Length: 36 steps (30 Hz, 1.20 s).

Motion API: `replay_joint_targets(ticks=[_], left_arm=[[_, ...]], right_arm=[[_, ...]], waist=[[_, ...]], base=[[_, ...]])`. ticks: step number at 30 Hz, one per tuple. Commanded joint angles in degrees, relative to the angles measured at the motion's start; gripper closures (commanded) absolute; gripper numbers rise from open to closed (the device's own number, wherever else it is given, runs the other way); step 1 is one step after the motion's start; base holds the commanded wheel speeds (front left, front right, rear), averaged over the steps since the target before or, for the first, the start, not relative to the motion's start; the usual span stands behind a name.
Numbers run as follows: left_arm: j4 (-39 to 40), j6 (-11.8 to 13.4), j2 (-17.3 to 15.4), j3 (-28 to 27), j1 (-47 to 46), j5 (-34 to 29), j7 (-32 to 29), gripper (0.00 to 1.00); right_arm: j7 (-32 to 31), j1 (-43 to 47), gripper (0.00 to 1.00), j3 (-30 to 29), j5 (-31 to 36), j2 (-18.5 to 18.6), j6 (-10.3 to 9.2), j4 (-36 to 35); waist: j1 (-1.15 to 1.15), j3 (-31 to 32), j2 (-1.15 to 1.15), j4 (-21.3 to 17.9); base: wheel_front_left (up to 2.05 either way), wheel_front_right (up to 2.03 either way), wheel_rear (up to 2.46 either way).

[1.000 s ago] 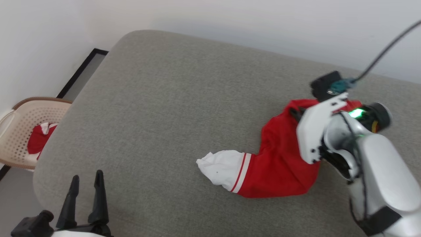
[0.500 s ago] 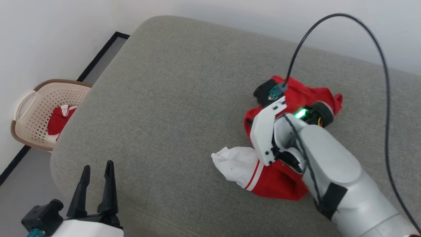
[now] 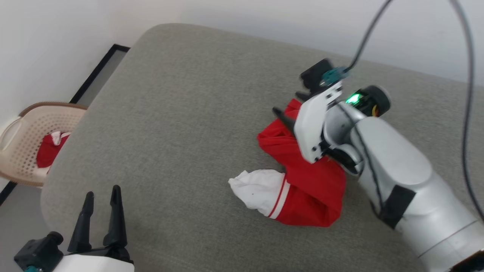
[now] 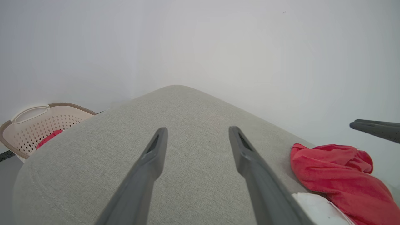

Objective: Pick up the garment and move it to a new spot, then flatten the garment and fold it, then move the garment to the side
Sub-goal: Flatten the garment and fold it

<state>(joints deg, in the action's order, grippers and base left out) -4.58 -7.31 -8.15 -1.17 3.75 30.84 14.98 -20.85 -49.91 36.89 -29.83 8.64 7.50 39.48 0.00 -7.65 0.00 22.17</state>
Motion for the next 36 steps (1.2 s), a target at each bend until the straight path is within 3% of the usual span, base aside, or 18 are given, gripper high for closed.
replay_joint_targets(ticks=[1,10,20,36], left_arm=[[0.3,-0.2,-0.2,-0.4,0.4,-0.3,0.3,0.0],[1.4,-0.2,-0.6,-1.5,1.5,-1.7,0.3,0.0],[2.1,-0.2,-1.8,-1.0,2.1,-3.1,0.3,0.0],[1.2,-0.2,-2.7,2.5,0.5,-2.7,0.3,0.0]], right_arm=[[0.9,-0.4,0.0,-0.6,-0.3,0.7,-0.02,-0.7],[4.2,3.4,0.0,-7.8,1.3,4.9,-0.02,-6.7],[3.5,12.5,0.0,-15.4,3.4,6.2,-0.02,-14.0],[-13.9,21.2,0.0,-18.5,3.3,5.4,-0.02,-20.0]], waist=[[0.0,0.4,0.0,-0.9],[0.0,1.5,0.0,-4.0],[0.0,2.1,0.0,-6.3],[0.0,1.0,0.0,-4.9]], base=[[0.0,0.0,0.0],[0.0,0.0,0.0],[0.0,0.0,0.0],[0.0,0.0,0.0]])
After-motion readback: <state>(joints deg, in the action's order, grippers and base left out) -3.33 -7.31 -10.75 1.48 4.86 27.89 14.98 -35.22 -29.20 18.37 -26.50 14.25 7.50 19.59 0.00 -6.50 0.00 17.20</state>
